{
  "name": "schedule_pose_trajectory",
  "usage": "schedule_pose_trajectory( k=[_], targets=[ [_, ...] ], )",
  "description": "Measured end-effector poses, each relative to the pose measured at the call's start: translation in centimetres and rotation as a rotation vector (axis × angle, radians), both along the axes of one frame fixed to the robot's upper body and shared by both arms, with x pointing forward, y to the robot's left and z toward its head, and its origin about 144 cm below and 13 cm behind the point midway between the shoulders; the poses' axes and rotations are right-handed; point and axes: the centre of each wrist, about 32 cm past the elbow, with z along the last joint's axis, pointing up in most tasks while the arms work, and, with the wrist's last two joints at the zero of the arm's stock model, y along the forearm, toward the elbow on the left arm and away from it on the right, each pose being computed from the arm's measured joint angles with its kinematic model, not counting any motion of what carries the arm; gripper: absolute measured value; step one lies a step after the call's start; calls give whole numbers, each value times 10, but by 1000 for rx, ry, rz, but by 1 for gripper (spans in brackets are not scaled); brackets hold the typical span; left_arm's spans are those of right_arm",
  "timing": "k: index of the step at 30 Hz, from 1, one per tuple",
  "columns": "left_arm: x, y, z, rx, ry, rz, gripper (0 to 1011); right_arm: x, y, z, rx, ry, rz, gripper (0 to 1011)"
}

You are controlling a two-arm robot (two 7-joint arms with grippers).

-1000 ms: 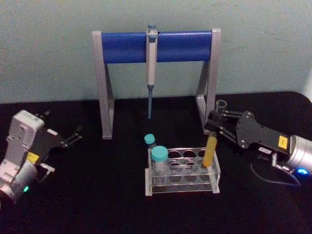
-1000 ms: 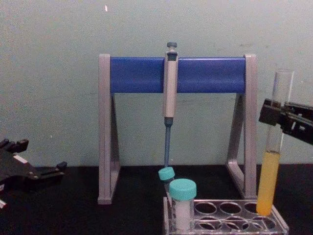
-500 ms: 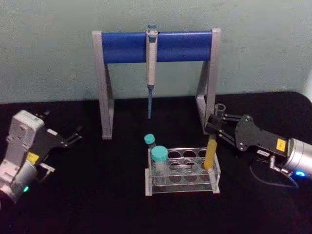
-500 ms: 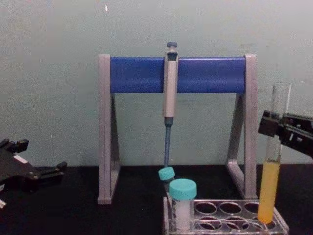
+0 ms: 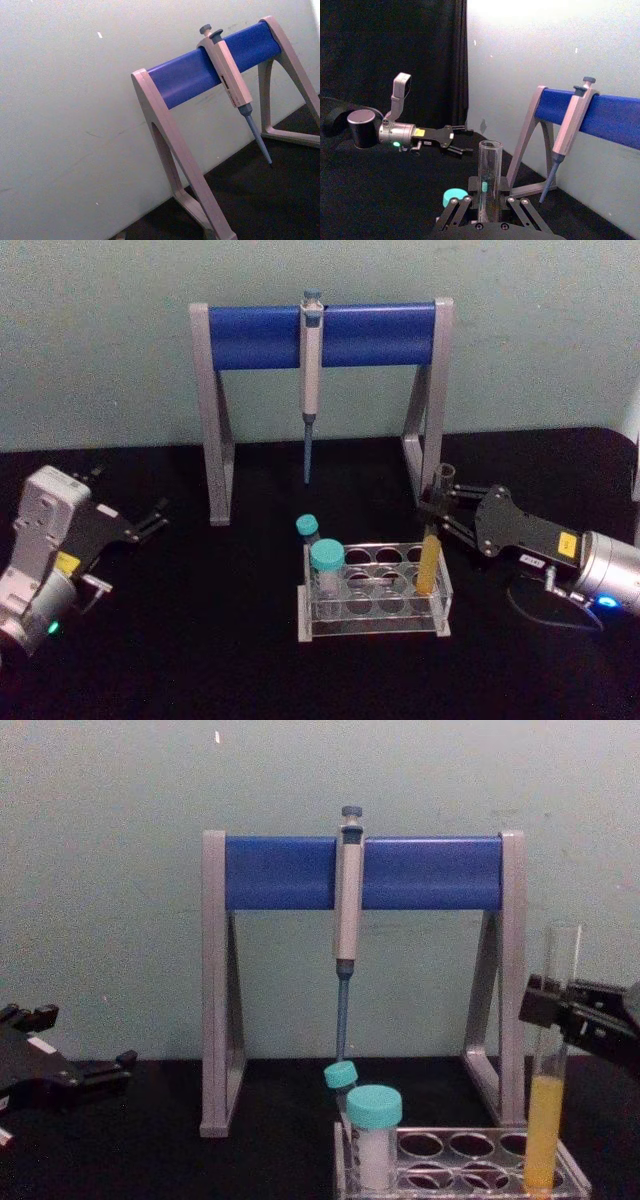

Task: Pick up the test tube from the test tube rack, shake it, then place it back into the test tube rack.

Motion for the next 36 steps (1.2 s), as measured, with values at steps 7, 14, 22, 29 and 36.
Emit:
schedule_pose_trajectory(
  k=[7, 14, 22, 29, 36],
  targets=[
    [0, 0, 0, 0, 0, 0, 1001, 0, 0, -6, -5, 21, 3, 232],
    [0, 0, 0, 0, 0, 0, 1001, 0, 1, -13, -14, 41, 5, 232],
    [0, 0, 0, 0, 0, 0, 1001, 1, 1, -18, -27, 54, 10, 232],
    [0, 0, 0, 0, 0, 0, 1001, 2, 1, -21, -33, 62, 13, 232],
    [0, 0, 0, 0, 0, 0, 1001, 3, 1, -23, -41, 69, 15, 232]
  ],
)
